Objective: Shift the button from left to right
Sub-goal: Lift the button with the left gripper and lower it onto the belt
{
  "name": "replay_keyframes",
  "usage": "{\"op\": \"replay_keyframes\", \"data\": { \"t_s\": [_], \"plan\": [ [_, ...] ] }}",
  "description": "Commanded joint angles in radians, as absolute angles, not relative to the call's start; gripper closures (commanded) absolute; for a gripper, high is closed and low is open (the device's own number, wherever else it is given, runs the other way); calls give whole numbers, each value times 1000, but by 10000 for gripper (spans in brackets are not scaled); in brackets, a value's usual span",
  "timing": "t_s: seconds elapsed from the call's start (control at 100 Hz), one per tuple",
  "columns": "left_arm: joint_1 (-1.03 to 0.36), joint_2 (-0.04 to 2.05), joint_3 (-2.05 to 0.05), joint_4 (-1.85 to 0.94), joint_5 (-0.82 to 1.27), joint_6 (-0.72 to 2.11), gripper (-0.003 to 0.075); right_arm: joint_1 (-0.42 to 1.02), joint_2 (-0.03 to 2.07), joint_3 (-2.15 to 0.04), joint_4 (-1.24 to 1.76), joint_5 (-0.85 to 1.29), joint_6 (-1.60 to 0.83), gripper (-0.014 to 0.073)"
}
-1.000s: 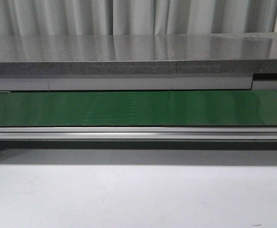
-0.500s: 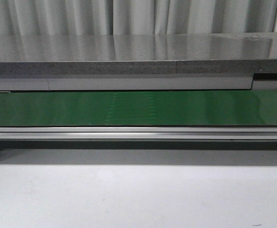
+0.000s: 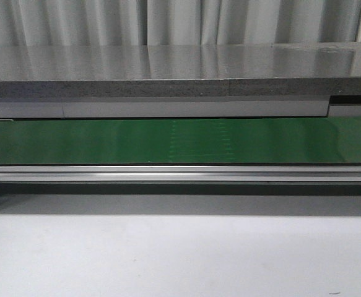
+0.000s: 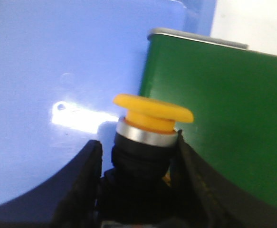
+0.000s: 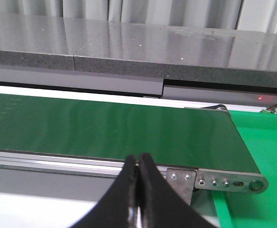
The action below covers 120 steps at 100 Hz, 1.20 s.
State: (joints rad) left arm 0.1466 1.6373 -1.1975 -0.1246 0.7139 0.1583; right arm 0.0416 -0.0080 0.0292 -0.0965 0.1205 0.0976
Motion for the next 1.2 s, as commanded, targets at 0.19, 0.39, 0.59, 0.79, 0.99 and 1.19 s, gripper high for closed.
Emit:
{"op": "replay_keyframes", "data": {
  "t_s": [0.19,0.39,0.59,0.79,0.99,1.19],
  "plan": [
    [57,1638,-1231,-141,680,167,715,43,-26,30,-98,45,97,662],
    [19,1673,-1231,-143,686,170,703,43,-26,30,-98,45,97,662],
    [10,1675,-1231,-147,688,170,413,43,-26,30,-98,45,97,662],
    [10,1673,-1231,-145,690,170,88,43,-26,30,-98,45,97,662],
    [10,1644,-1231,-145,684,197,88,43,-26,30,-98,45,97,662],
    [10,1536,-1228,-145,665,197,88,43,-26,30,-98,45,97,662]
  ]
}}
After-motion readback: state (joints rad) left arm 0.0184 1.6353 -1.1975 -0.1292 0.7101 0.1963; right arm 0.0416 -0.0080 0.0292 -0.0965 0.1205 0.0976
